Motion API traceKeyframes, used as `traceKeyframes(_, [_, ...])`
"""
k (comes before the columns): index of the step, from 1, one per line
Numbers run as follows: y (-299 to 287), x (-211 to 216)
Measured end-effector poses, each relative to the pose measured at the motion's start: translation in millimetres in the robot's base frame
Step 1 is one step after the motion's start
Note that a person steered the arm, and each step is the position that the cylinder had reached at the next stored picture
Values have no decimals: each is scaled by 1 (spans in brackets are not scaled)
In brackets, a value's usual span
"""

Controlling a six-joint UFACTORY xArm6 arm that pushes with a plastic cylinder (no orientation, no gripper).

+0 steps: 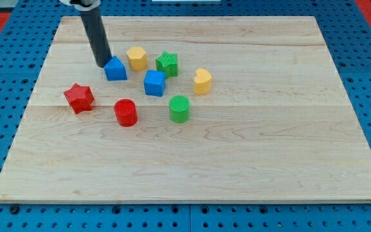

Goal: Move the green star to the right of the yellow heart

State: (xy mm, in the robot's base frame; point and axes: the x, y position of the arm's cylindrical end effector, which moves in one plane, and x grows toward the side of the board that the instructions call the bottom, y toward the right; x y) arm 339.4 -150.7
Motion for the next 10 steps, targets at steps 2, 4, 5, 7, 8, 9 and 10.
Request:
traceKeyframes(2, [37,24])
traceKeyframes(4, [63,2])
traceKeyframes(5, [90,2])
traceKeyframes(7, [184,1])
traceKeyframes(8, [216,-5])
traceKeyframes(9, [218,-28])
traceKeyframes(10, [247,-38])
